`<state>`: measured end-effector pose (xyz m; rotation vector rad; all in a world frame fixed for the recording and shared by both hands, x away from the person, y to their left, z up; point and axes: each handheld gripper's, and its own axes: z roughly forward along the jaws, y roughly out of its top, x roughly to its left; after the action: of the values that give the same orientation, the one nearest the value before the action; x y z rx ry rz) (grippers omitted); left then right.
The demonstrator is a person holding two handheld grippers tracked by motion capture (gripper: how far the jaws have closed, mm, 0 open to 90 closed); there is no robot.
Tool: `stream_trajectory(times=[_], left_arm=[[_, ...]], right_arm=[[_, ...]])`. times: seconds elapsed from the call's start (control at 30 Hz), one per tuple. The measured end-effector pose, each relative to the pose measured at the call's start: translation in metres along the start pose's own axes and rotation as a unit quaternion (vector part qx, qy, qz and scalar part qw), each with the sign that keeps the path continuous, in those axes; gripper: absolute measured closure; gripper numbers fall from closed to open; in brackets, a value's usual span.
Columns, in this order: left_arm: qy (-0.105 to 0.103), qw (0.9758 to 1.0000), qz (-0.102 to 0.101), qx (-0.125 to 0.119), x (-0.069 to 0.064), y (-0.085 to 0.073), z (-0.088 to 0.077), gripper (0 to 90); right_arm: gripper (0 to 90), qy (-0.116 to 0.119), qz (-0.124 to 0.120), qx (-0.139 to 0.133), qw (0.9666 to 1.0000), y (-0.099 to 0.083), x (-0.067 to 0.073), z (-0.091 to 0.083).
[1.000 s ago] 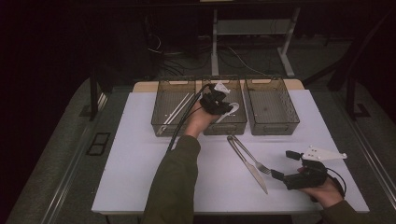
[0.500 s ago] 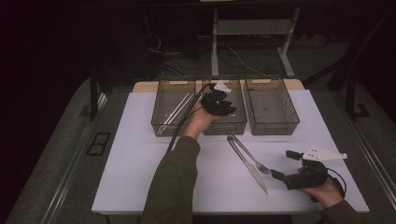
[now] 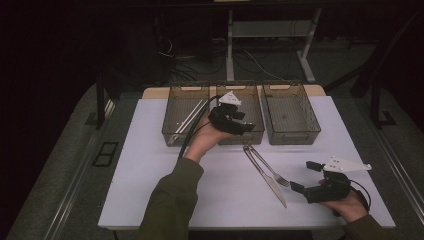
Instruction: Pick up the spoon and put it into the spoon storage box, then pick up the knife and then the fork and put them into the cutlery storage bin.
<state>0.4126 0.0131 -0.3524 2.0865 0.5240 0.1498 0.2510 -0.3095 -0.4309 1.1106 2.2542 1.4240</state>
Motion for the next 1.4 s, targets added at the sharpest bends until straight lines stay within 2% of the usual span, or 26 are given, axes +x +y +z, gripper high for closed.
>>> stream_trajectory(times=[0.27, 0.37, 0.47, 0.5, 0.83, 0.97, 1.2, 1.4], left_arm=[[-0.004, 0.9997, 0.019, -0.011, -0.023, -0.021, -0.029, 30.3], [-0.004, 0.9996, 0.018, -0.021, -0.031, -0.033, -0.038, 28.7], [-0.002, 0.9996, 0.008, -0.029, -0.038, -0.047, -0.047, 25.9], [-0.001, 0.9995, 0.01, -0.031, -0.039, -0.052, -0.05, 25.2], [0.044, 0.9979, -0.016, -0.044, -0.048, -0.105, -0.075, 13.1], [0.056, 0.997, -0.015, -0.052, -0.053, -0.121, -0.085, 9.4], [0.057, 0.9968, -0.017, -0.054, -0.061, -0.143, -0.097, 0.2], [0.06, 0.9963, -0.033, -0.052, -0.064, -0.16, -0.112, 0.0]], right_arm=[[1.0, -0.002, -0.003, 0.001, 1.0, 0.0, -0.001, 0.0], [1.0, -0.003, -0.004, 0.002, 1.0, 0.0, -0.001, 0.0], [1.0, -0.001, 0.004, 0.004, 1.0, -0.001, 0.0, 0.0], [1.0, -0.003, -0.003, 0.001, 1.0, -0.001, -0.001, 0.0], [1.0, -0.002, -0.004, 0.004, 1.0, -0.001, 0.0, 0.0], [1.0, -0.002, -0.001, 0.002, 1.0, -0.001, 0.0, -0.001], [1.0, -0.003, -0.002, 0.002, 1.0, -0.001, 0.0, -0.002], [1.0, -0.004, 0.0, 0.001, 1.0, -0.001, -0.001, -0.002]])
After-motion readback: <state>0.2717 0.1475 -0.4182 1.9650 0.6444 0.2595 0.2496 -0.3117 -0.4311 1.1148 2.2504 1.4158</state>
